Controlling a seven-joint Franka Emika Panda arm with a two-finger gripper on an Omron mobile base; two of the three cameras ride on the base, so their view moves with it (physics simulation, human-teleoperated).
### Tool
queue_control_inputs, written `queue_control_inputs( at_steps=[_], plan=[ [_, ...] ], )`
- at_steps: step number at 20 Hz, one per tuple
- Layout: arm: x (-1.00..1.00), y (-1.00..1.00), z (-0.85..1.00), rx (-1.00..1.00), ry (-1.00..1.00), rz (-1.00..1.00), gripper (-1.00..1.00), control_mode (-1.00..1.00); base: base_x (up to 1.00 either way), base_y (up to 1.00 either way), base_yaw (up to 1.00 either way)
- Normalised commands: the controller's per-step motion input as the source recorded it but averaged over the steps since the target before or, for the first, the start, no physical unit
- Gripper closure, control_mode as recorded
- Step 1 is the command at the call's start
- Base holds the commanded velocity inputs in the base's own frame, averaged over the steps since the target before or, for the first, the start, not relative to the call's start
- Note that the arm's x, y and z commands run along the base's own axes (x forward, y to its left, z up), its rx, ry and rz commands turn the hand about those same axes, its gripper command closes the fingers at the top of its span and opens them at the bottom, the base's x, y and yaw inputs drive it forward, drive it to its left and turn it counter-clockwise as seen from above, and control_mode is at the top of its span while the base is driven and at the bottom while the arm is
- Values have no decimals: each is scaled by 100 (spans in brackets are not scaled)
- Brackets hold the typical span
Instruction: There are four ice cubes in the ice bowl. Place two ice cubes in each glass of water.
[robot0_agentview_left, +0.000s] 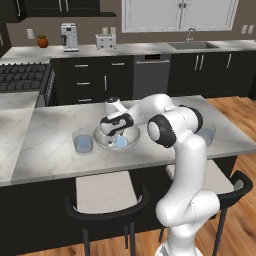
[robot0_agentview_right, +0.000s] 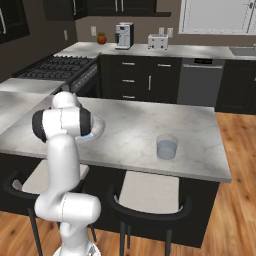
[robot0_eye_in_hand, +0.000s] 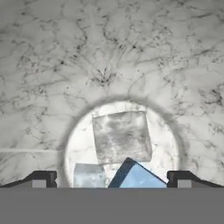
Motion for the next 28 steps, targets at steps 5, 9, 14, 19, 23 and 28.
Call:
queue_control_inputs(
  at_steps=[5,9,14,19,23,28],
  plan=[
    [21,7,-17,0,0,0,-100,-100,0,0,0],
    [9,0,-22,0,0,0,-100,-100,0,0,0],
    [1,0,-23,0,0,0,-100,-100,0,0,0],
    [0,-2,-17,0,0,-3,-100,-100,0,0,0],
    [0,-14,-29,0,2,-6,100,-100,0,0,0],
    [0,-45,-39,0,0,-6,100,-100,0,0,0]
  ],
)
